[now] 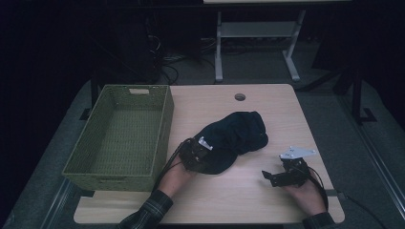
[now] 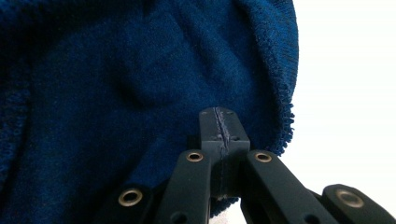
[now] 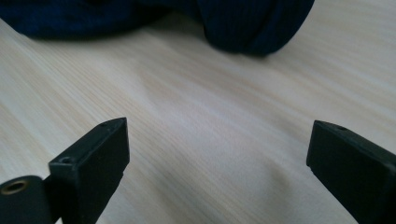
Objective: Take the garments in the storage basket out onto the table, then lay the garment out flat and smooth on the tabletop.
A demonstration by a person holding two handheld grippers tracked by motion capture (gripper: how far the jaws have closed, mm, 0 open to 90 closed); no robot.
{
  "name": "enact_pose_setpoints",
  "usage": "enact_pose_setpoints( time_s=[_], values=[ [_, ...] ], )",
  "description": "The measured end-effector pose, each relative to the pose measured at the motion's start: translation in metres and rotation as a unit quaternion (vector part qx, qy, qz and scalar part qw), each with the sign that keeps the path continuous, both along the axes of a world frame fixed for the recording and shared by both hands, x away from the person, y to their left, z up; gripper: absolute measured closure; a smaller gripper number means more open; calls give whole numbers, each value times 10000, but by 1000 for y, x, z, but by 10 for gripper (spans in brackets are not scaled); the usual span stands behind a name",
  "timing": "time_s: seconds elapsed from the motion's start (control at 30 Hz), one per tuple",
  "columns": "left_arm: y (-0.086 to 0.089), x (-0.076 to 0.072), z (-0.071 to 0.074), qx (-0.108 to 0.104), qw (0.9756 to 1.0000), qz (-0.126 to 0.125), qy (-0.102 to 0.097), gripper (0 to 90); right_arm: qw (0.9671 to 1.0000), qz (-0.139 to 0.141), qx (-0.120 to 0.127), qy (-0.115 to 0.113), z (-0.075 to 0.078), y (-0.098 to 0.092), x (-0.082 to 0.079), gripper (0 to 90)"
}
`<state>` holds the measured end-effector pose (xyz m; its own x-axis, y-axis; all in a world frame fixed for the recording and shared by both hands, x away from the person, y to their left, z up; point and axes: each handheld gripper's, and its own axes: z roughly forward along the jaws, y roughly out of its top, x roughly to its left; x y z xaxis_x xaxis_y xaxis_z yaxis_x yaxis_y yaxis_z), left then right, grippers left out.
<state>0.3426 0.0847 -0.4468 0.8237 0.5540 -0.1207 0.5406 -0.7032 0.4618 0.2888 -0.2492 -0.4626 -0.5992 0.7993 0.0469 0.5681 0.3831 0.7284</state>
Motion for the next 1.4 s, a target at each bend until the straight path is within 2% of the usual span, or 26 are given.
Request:
enact_pose_setpoints(
  time_s=[0.23, 0.33, 0.43, 0.63, 0.7, 0.83, 0.9, 1.07, 1.2, 1.3, 1.4],
  values=[
    [0, 1, 0, 1, 10000, 10, 40, 900, 9996, 77, 214, -152, 22, -2, 7, 62],
    [1, 1, 0, -36, 10000, -2, 53, 900, 9990, 157, 342, -229, 33, -5, 13, 145],
    [2, 3, -1, -74, 9999, -4, 97, 900, 9987, 189, 393, -247, 41, -6, 19, 156],
    [2, 3, -1, -77, 9999, -19, 92, 900, 9978, 279, 495, -334, 53, -6, 34, 238],
    [2, 3, -1, -114, 9999, 9, 106, 900, 9977, 290, 475, -378, 55, -6, 41, 253],
    [3, 4, -1, -113, 9999, -14, 119, 900, 9966, 362, 600, -424, 54, -6, 55, 314],
    [3, 4, -1, -100, 9999, -33, 116, 900, 9971, 400, 597, -269, 52, -3, 63, 316],
    [3, 5, -1, -108, 9999, -40, 117, 900, 9961, 498, 657, -305, 48, 2, 75, 377],
    [3, 4, -1, -96, 9999, -33, 112, 900, 9965, 547, 608, -175, 42, 7, 82, 393],
    [2, 4, 0, -58, 9999, -54, 75, 900, 9958, 589, 666, -196, 42, 9, 86, 454],
    [1, 3, 0, -37, 10000, -40, 52, 900, 9962, 599, 619, -131, 43, 12, 89, 541]
  ],
)
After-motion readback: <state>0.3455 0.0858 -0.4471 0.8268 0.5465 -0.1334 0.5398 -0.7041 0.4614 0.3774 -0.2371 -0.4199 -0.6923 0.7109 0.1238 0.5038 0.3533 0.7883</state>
